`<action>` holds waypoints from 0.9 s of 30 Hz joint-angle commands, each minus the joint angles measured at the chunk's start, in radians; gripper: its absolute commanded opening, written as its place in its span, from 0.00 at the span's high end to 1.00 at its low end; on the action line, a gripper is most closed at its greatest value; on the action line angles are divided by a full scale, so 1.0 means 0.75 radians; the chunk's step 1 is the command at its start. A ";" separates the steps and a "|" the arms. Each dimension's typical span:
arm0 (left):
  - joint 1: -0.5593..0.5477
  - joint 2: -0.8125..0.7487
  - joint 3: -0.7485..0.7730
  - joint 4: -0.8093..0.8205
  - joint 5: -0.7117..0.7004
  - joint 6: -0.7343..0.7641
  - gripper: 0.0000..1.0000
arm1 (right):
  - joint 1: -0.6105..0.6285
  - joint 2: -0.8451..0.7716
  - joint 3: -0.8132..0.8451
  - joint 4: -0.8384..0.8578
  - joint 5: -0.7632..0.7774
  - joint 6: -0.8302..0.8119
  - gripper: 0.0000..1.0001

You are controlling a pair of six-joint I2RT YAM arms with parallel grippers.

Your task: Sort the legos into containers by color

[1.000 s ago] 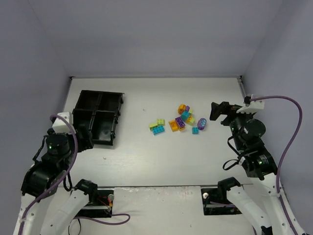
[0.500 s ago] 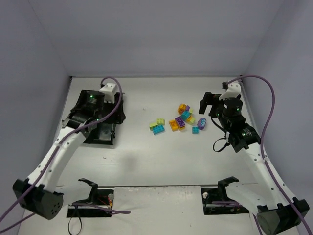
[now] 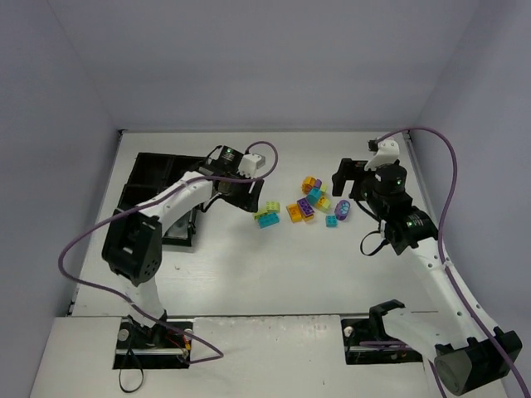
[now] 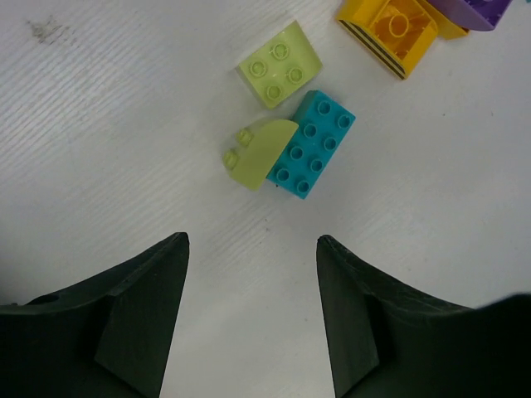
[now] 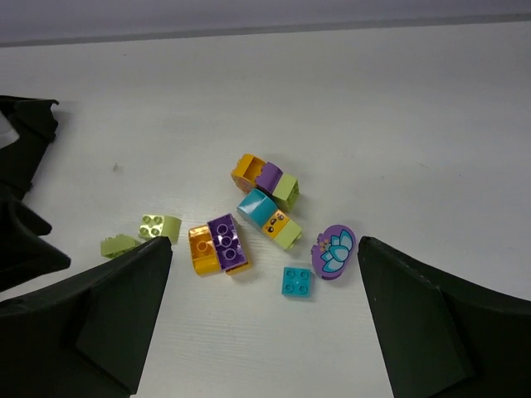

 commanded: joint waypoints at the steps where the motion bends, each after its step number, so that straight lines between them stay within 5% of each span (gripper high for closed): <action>1: -0.016 0.096 0.160 0.039 0.085 0.079 0.43 | 0.009 0.024 0.072 0.032 -0.037 -0.042 0.08; 13: -0.018 0.426 0.422 -0.090 0.150 0.214 0.51 | 0.009 -0.031 0.002 0.023 -0.025 -0.077 0.06; 27: -0.020 0.433 0.406 -0.180 0.204 0.308 0.53 | 0.009 -0.019 -0.008 0.021 0.008 -0.040 0.06</action>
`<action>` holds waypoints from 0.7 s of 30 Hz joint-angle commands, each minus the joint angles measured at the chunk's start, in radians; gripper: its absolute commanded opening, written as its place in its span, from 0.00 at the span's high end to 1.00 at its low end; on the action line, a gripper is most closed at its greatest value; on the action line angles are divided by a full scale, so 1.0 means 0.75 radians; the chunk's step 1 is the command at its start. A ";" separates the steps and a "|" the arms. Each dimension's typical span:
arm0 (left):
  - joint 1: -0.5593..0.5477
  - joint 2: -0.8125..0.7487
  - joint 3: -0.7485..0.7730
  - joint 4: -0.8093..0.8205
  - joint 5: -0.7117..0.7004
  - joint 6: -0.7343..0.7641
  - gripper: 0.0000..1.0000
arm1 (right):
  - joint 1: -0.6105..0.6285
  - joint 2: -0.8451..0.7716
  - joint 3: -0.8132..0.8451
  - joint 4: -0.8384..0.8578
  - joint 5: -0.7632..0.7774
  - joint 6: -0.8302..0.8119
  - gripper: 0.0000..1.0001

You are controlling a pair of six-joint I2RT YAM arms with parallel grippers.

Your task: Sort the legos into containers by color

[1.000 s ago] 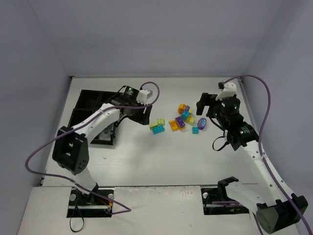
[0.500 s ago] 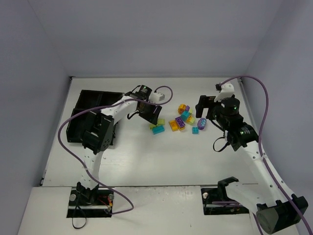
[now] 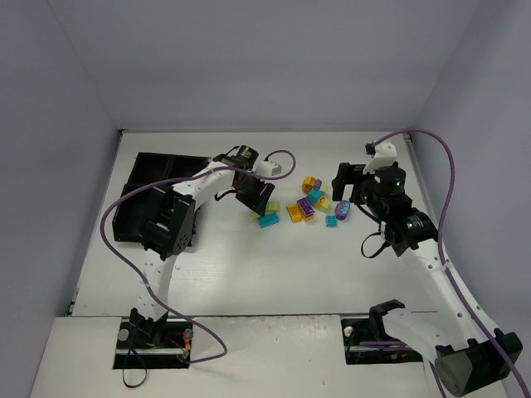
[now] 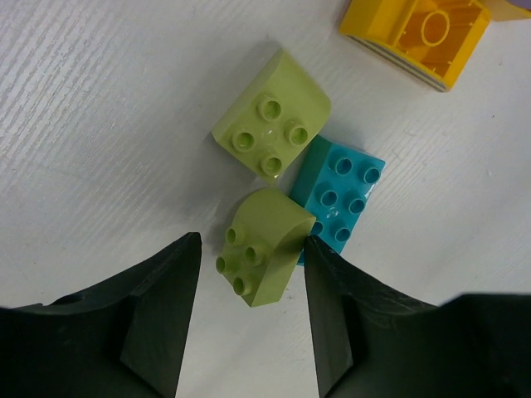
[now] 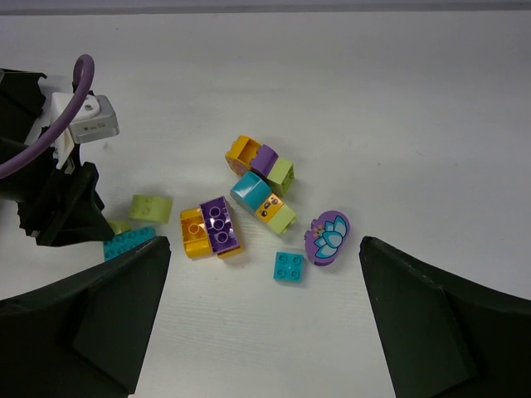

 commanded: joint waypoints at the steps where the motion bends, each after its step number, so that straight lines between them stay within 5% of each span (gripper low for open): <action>1: -0.010 -0.054 0.010 -0.011 0.026 0.050 0.53 | 0.009 -0.007 0.006 0.068 0.032 0.011 0.06; 18: -0.012 -0.066 -0.082 -0.020 -0.076 0.032 0.60 | 0.009 -0.005 0.006 0.066 0.009 0.015 0.06; 21: -0.007 -0.081 -0.116 0.007 -0.152 0.015 0.76 | 0.009 -0.005 0.004 0.064 0.005 0.013 0.05</action>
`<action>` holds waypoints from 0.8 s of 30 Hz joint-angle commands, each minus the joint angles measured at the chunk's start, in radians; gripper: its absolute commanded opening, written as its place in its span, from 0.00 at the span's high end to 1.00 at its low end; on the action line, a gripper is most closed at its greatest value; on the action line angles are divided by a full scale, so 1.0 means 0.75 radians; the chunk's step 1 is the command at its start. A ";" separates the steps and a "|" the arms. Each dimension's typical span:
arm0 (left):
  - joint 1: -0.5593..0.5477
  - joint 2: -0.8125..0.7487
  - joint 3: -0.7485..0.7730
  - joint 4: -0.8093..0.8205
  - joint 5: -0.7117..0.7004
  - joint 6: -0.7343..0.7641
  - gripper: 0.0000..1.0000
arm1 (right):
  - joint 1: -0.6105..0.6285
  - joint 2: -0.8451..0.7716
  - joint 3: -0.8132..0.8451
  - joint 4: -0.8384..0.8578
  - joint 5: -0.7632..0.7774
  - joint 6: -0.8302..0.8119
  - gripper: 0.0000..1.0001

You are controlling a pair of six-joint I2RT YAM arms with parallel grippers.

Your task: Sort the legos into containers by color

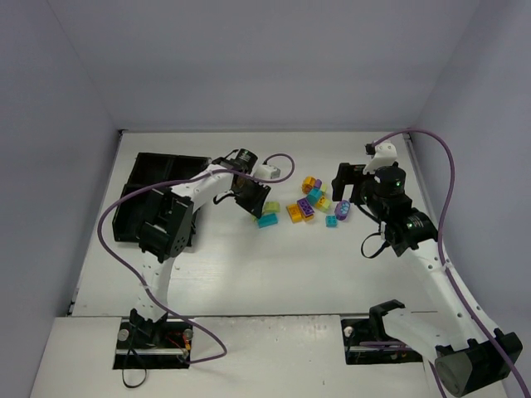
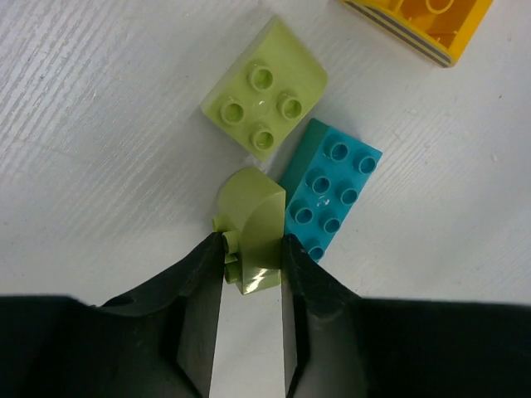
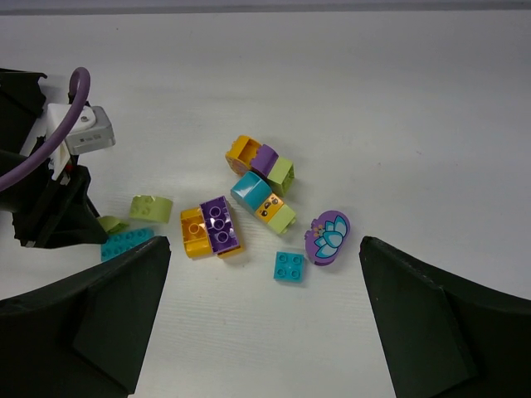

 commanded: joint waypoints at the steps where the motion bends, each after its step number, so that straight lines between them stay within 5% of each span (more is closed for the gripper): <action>1: -0.005 -0.051 -0.037 -0.015 -0.168 0.014 0.78 | 0.009 -0.005 0.004 0.067 0.006 0.008 0.05; 7: 0.020 -0.175 -0.019 0.044 -0.252 -0.039 0.97 | 0.009 -0.013 0.002 0.065 0.001 0.006 0.05; 18: 0.150 -0.406 0.100 0.018 -0.265 -0.082 0.98 | 0.009 -0.040 -0.014 0.065 0.008 -0.010 0.05; 24: 0.457 -0.474 0.149 0.034 -0.469 -0.207 0.98 | 0.009 -0.054 -0.014 0.063 -0.001 -0.014 0.05</action>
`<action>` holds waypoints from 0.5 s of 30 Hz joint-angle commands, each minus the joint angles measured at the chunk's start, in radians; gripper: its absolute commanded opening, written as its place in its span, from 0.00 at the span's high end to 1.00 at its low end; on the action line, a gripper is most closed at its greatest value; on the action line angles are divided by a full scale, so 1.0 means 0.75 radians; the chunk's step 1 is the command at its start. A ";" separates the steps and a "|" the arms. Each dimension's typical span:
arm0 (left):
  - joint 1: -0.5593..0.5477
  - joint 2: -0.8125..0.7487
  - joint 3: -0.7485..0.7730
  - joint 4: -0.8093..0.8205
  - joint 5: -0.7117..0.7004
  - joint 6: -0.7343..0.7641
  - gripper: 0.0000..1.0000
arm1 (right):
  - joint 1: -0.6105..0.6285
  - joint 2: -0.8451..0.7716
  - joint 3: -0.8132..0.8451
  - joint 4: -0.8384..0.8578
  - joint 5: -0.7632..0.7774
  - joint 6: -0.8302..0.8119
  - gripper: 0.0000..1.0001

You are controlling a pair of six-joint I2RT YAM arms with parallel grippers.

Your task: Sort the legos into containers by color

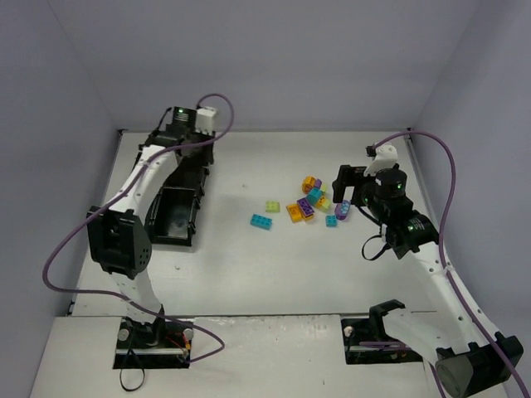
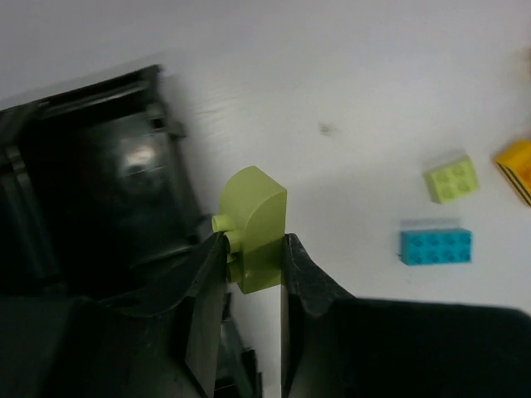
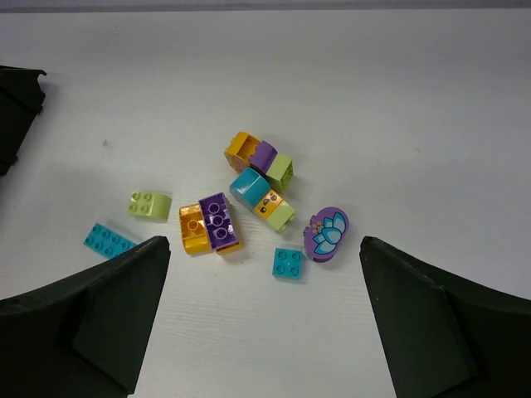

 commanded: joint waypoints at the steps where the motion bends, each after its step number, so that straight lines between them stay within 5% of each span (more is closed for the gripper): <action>1: 0.185 -0.056 0.089 0.014 -0.174 -0.090 0.98 | 0.009 -0.029 0.008 0.065 0.000 -0.013 0.05; 9: 0.459 0.120 0.235 0.006 -0.252 -0.090 0.97 | 0.009 -0.064 -0.008 0.038 0.004 -0.020 0.04; 15: 0.530 0.263 0.298 0.046 -0.250 -0.108 0.97 | 0.009 -0.097 -0.016 -0.005 0.020 -0.022 0.04</action>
